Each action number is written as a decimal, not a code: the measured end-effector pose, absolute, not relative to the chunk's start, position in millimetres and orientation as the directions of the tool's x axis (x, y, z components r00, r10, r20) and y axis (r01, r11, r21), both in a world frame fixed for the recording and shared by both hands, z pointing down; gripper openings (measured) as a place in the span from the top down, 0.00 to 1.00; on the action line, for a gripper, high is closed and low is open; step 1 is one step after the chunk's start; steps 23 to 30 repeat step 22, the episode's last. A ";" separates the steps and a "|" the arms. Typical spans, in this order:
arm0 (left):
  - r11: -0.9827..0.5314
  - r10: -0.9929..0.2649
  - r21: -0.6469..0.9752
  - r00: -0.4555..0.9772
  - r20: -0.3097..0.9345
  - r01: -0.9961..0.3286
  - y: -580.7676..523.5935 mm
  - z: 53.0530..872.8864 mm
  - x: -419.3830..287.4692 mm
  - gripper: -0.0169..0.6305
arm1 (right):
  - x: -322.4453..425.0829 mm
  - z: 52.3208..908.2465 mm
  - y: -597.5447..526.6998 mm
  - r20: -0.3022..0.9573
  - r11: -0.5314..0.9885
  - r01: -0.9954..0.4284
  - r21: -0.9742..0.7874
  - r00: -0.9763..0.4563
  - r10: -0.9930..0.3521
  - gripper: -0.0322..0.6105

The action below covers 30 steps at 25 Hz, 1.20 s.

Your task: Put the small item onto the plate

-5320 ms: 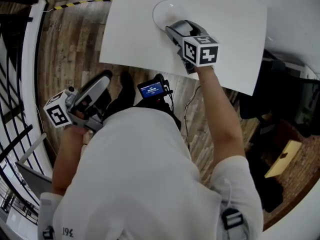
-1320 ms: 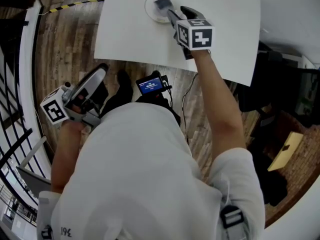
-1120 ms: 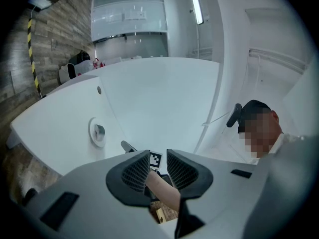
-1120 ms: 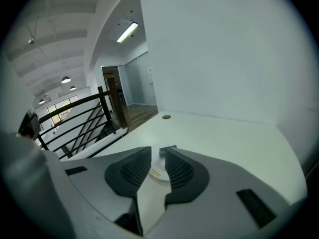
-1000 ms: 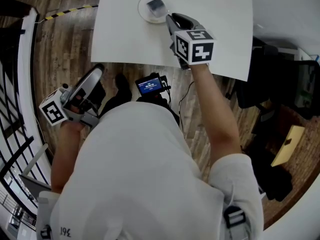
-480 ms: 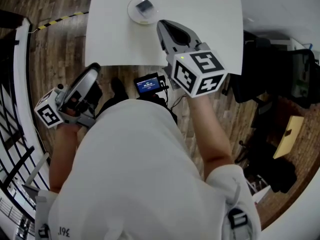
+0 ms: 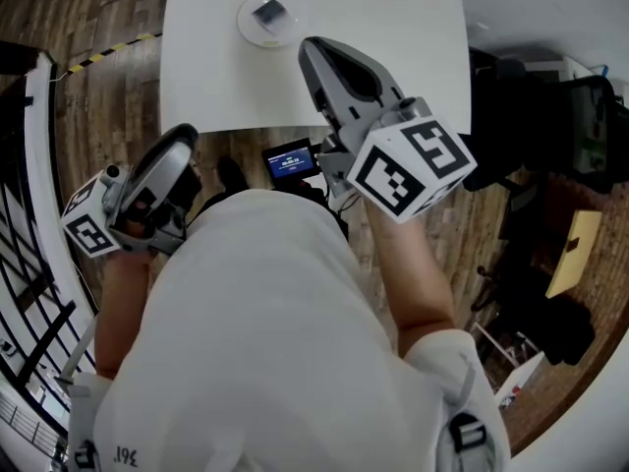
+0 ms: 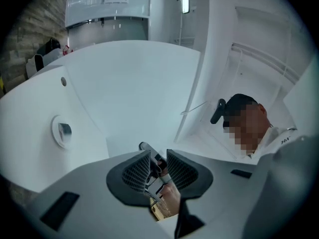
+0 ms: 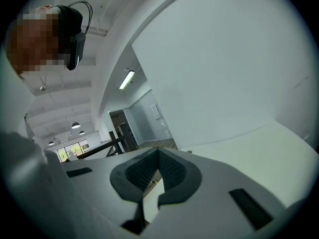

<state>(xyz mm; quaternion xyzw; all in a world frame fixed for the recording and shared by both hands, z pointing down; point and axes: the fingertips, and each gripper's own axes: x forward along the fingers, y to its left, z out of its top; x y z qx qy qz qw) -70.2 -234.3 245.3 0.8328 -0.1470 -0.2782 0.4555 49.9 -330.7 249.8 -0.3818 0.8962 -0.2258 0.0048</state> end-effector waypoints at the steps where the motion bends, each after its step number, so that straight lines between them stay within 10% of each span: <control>1: -0.539 -0.493 0.842 0.805 -0.330 0.016 -234.0 246.1 -68.1 0.82 | 51.4 248.9 -330.0 0.162 0.605 -0.686 -0.404 -0.705 -0.691 0.95; 30: -0.510 -0.451 0.858 0.828 -0.335 0.069 -229.9 250.0 -53.9 0.82 | 77.0 275.5 -325.0 0.211 0.538 -0.728 -0.424 -0.658 -0.723 0.95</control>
